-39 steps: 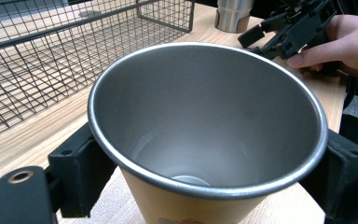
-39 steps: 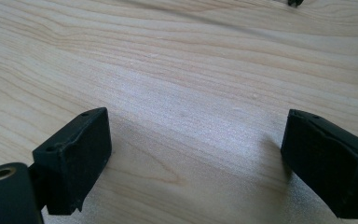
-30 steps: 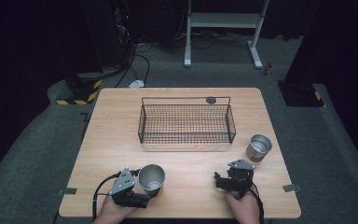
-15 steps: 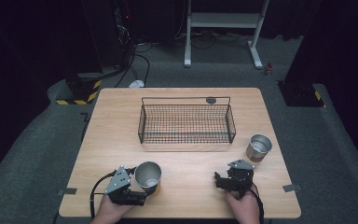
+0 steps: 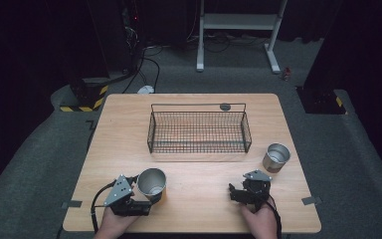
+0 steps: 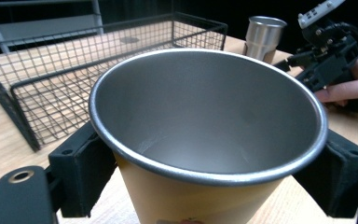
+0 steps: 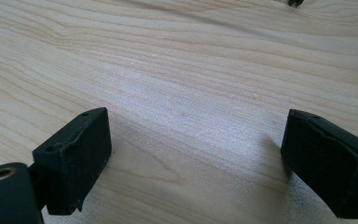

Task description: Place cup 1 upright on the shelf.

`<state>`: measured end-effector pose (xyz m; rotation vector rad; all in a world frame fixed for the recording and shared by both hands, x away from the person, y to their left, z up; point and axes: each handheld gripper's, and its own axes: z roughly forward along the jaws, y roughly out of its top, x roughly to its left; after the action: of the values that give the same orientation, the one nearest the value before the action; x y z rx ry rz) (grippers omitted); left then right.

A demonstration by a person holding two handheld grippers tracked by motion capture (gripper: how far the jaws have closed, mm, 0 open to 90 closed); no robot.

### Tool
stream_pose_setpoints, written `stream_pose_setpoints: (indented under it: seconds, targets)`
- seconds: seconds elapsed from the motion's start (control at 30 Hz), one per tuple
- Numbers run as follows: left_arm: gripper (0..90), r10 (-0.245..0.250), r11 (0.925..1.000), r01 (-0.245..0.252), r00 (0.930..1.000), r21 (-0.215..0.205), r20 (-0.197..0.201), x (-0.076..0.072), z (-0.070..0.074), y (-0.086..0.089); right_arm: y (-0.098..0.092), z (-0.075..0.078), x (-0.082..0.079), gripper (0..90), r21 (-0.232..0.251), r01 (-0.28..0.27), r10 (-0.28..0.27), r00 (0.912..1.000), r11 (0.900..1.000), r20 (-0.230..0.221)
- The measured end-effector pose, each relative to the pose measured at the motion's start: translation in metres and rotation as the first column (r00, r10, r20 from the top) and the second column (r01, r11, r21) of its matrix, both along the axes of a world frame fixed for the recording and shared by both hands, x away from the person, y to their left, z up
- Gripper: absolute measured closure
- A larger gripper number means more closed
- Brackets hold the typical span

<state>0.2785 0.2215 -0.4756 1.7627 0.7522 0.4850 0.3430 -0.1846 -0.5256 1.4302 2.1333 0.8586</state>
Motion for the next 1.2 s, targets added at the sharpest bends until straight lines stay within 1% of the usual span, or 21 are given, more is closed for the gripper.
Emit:
stream_pose_setpoints:
  seconds: [0.13,0.23,0.3,0.4,0.57,0.67,0.87,0.97,1.1,1.13,1.17,1.2]
  targets:
    - [14.2,0.020,0.9998,-0.020,0.9995,-0.009,0.023,-0.001,0.002,0.003,0.000,0.000,0.000,8.6,0.000,-0.002,0.002,1.0000,1.000,0.000]
    - [14.2,0.034,0.9994,-0.033,0.9991,-0.011,0.026,0.000,0.003,0.004,0.000,0.000,0.000,8.5,0.000,-0.007,0.007,1.0000,1.000,0.000]
    - [14.2,0.038,0.9991,-0.037,0.9990,-0.020,0.025,0.001,0.003,0.005,0.000,0.000,0.000,8.5,0.000,-0.017,0.017,0.9999,1.000,-0.001]
    - [14.2,0.046,0.9986,-0.045,0.9983,-0.027,0.036,0.001,0.005,0.006,0.001,0.000,0.000,8.5,0.002,-0.016,0.016,0.9999,1.000,-0.002]
    - [14.2,0.055,0.9975,-0.053,0.9976,-0.047,0.043,0.000,0.006,0.005,0.000,0.000,0.001,8.5,-0.001,-0.020,0.020,0.9998,1.000,-0.002]
    - [14.3,0.058,0.9976,-0.056,0.9974,-0.041,0.044,0.000,0.006,0.003,0.001,0.000,0.001,8.5,0.000,-0.018,0.018,0.9998,1.000,-0.003]
    - [14.3,0.061,0.9965,-0.060,0.9979,-0.058,0.020,0.002,0.002,-0.003,0.001,0.000,0.001,8.5,0.000,-0.019,0.019,0.9998,1.000,-0.003]
    - [14.3,0.062,0.9967,-0.061,0.9979,-0.054,0.017,0.002,0.002,-0.007,0.000,0.000,0.001,8.5,-0.001,-0.020,0.020,0.9998,1.000,-0.003]
    - [14.4,0.061,0.9963,-0.061,0.9981,-0.061,0.005,0.004,0.001,-0.010,0.001,0.000,0.001,8.5,0.000,-0.019,0.019,0.9998,1.000,-0.003]
    - [14.4,0.063,0.9966,-0.063,0.9980,-0.054,0.003,0.004,0.001,-0.010,0.000,0.000,0.000,8.5,0.000,-0.019,0.019,0.9998,1.000,-0.003]
    - [14.4,0.068,0.9965,-0.068,0.9977,-0.049,0.000,0.006,0.000,-0.011,0.000,0.000,0.001,8.5,0.000,-0.022,0.022,0.9998,1.000,-0.001]
    - [14.4,0.071,0.9962,-0.071,0.9974,-0.050,-0.012,0.007,-0.002,-0.012,0.000,0.000,0.000,8.5,0.000,-0.023,0.023,0.9997,1.000,-0.002]
